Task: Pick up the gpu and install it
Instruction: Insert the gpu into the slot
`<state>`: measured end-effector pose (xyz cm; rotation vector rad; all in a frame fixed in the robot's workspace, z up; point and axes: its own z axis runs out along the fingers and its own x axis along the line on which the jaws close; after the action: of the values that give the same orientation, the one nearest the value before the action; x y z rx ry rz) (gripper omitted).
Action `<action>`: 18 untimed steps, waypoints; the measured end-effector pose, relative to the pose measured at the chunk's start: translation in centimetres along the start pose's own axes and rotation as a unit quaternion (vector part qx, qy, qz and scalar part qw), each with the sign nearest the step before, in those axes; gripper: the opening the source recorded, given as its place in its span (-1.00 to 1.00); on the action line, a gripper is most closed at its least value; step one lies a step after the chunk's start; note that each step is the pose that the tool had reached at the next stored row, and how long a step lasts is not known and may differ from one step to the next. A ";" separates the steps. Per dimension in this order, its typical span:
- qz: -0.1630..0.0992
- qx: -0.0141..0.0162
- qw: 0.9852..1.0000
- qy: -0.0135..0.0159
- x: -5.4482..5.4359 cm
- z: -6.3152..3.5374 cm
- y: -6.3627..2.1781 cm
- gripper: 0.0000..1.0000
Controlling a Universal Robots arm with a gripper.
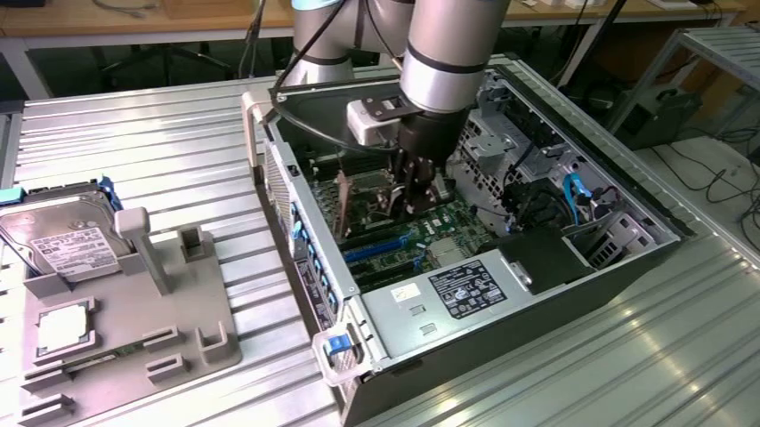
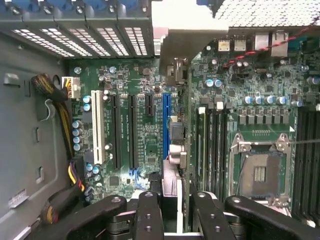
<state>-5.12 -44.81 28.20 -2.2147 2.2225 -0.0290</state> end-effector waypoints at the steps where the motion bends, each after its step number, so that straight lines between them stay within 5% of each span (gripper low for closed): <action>1: -0.003 0.001 1.000 0.000 0.0 0.20 0.05 -0.44; 4: -0.008 0.009 1.000 0.000 0.0 0.62 0.21 -0.44; 11: -0.008 0.009 1.000 0.000 0.0 0.80 0.23 -0.44; 14: -0.008 0.009 1.000 0.000 0.0 1.18 1.01 -0.44; 18: 0.010 0.009 1.000 0.001 0.1 1.75 1.03 -0.44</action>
<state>-6.12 -44.89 26.43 -2.1830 2.2368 -0.0503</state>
